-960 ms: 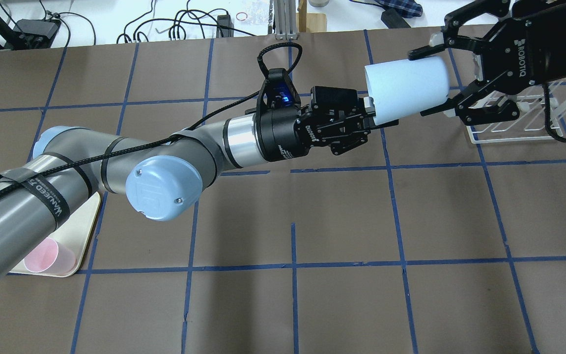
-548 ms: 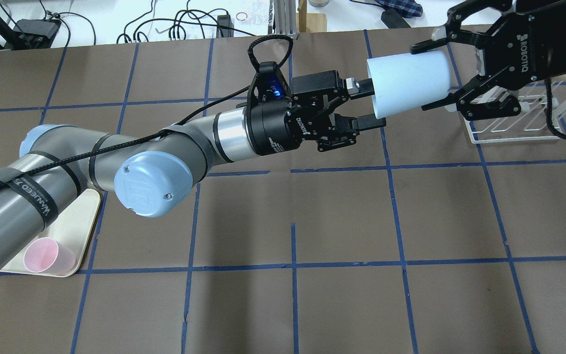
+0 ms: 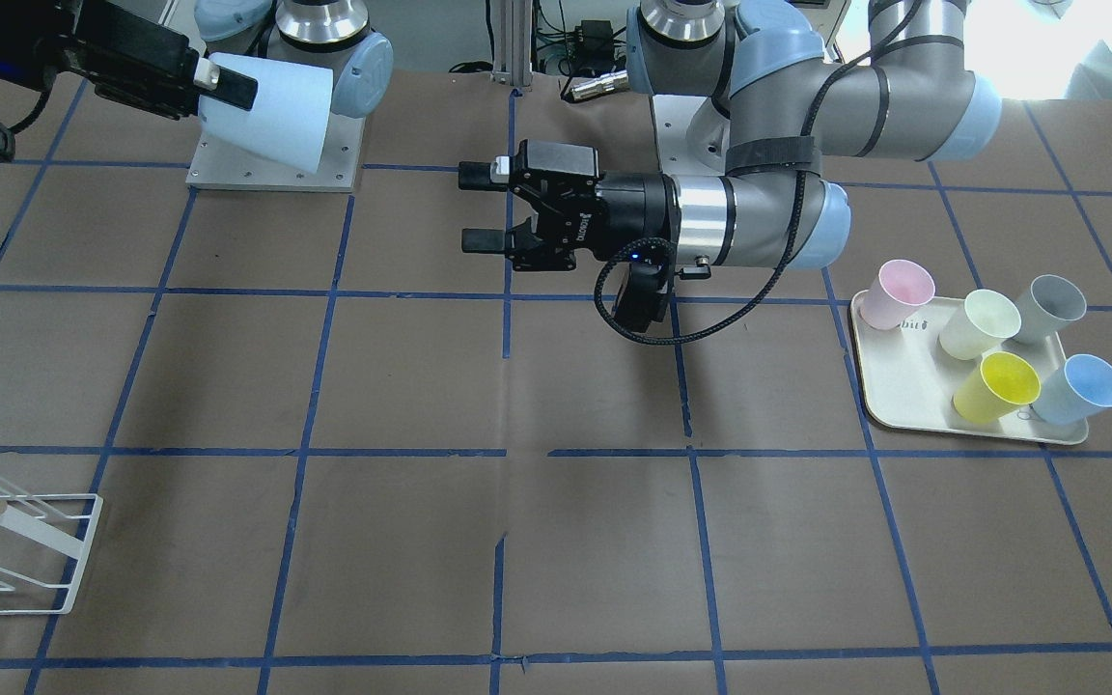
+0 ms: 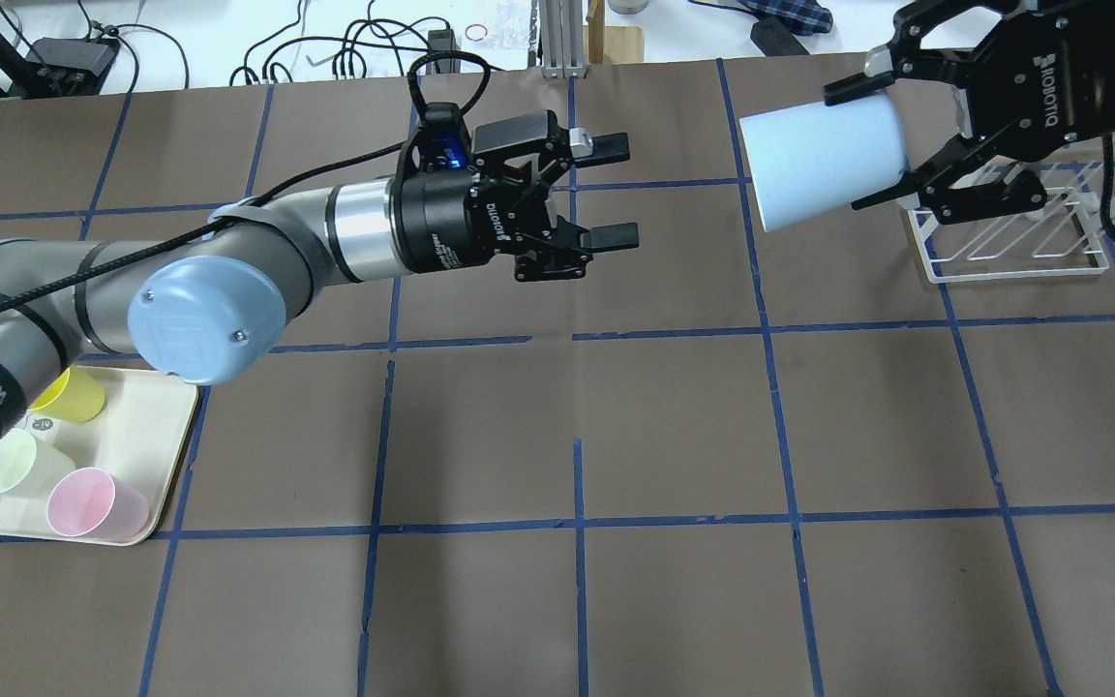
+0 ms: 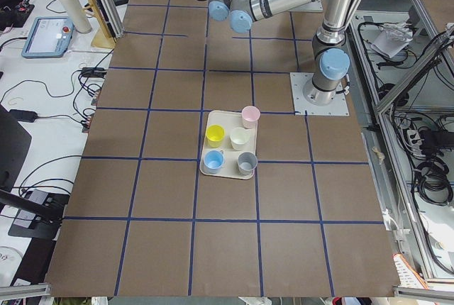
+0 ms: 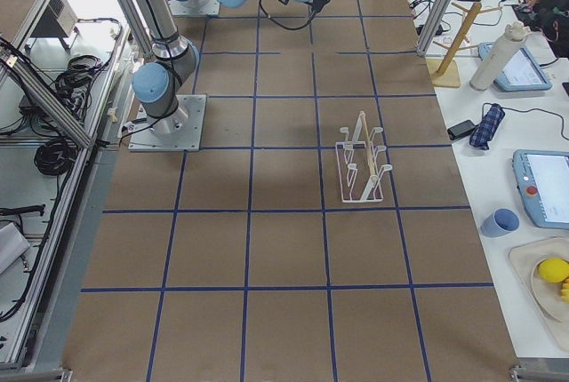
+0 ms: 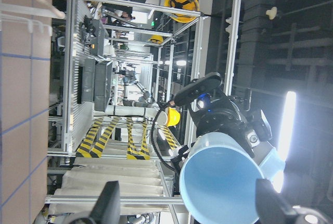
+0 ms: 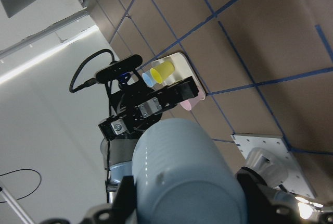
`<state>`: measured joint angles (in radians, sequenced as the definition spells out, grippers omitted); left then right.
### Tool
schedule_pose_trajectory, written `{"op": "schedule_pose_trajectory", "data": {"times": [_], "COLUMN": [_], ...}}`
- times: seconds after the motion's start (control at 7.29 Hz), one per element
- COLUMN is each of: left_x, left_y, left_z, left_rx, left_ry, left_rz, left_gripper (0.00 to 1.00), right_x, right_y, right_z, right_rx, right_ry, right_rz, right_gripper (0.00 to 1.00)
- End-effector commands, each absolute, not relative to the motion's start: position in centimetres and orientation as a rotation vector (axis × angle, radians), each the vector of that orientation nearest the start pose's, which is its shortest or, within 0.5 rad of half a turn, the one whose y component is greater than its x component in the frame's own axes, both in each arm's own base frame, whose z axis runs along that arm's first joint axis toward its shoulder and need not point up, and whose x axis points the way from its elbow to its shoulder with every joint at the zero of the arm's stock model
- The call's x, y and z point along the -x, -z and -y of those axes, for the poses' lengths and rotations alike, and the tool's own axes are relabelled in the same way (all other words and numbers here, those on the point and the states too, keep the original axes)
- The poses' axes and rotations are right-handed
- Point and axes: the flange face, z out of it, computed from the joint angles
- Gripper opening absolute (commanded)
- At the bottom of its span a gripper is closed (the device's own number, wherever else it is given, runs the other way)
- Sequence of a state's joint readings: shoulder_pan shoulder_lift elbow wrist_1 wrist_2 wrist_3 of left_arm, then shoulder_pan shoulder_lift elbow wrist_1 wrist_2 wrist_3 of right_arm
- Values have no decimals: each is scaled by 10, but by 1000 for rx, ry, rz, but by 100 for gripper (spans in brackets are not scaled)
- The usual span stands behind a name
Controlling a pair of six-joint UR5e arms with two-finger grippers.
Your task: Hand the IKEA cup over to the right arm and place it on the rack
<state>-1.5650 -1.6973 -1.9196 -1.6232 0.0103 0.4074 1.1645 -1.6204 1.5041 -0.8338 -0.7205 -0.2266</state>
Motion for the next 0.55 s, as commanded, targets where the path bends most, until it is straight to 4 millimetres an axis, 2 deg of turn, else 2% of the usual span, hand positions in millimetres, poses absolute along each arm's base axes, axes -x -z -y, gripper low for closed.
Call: {"op": "schedule_pose_trajectory", "data": {"times": [0.0,0.27,0.41], "left_x": [194,179,166], "left_y": [-346,-345,-341], "left_z": [506,521,532], "left_rx": [-72,-1,36], "left_ry": [71,3,-13], "left_rz": [1805,2143,2345], "left_gripper": [100,100,100], "right_x": [-13,9,27], "right_y": [-515,-508,-500], "right_z": [465,477,490], "right_rx": [-423,-346,-313], "right_ry": [-290,-194,-146], "right_rz": [-2330,-2559,-2711], "right_gripper": [37,36,33]}}
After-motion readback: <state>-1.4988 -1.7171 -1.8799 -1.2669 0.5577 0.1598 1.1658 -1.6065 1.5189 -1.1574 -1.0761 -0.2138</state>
